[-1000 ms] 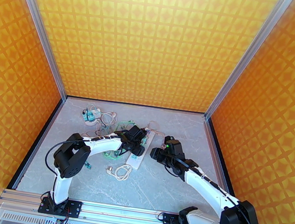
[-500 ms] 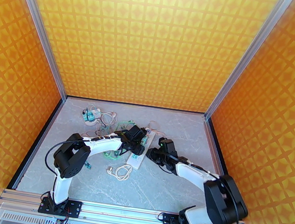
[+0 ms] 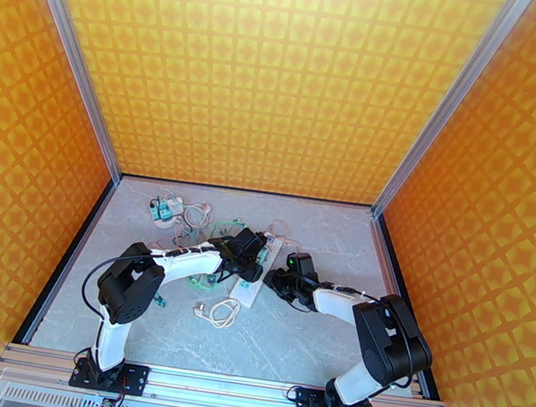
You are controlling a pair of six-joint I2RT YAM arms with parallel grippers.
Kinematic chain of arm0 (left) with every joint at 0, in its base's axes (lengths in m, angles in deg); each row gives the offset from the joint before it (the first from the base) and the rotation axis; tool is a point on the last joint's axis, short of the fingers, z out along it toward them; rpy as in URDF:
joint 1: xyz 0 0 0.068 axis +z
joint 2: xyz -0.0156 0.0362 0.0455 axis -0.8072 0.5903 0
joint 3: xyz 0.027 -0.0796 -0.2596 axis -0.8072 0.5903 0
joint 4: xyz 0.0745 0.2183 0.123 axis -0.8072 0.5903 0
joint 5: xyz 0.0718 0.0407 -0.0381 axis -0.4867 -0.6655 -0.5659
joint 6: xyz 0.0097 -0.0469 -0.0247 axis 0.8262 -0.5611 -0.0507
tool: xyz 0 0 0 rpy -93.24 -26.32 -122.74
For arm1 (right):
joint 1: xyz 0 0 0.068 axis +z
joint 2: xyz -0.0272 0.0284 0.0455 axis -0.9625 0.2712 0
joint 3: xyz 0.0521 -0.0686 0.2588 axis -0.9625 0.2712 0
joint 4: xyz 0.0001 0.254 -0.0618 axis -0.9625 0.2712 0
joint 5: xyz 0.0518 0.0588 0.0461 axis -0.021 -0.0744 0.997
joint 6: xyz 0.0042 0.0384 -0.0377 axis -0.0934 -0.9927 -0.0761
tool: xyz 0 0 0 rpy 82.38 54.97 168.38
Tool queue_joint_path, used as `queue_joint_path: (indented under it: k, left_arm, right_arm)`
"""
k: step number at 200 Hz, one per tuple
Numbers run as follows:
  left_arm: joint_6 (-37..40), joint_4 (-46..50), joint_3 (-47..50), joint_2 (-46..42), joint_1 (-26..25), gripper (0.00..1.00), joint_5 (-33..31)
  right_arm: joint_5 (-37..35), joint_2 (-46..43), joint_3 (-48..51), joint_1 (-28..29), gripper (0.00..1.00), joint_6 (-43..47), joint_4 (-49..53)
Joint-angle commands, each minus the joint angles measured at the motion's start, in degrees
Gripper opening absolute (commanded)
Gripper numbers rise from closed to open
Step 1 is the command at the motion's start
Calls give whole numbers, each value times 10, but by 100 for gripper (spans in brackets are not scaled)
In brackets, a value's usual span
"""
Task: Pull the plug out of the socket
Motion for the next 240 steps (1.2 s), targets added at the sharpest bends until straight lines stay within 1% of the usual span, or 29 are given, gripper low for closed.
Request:
queue_joint_path:
  k: [1, 31, 77, 119, 134, 196, 240]
  left_arm:
    - [-14, 28, -14, 2, -13, 42, 16]
    - [-16, 31, -13, 1, -16, 42, 16]
    - [-15, 34, -11, 2, -18, 41, 17]
    - [-17, 35, -12, 1, -21, 41, 17]
    - [-17, 38, -13, 0, -21, 38, 17]
    - [-15, 56, -27, -28, -20, 38, 12]
    - [-5, 71, -48, -47, -15, 38, 5]
  right_arm:
    - [36, 1, -14, 1, 36, -18, -68]
    - [28, 7, -8, 1, 36, -16, -72]
    - [42, 19, -2, 1, 36, -27, -96]
    - [11, 49, -20, 1, 35, -8, -17]
    - [9, 60, -15, 1, 34, -10, -12]
    - [-17, 76, -14, 1, 33, 6, 39]
    - [-31, 74, -15, 1, 32, 10, 53]
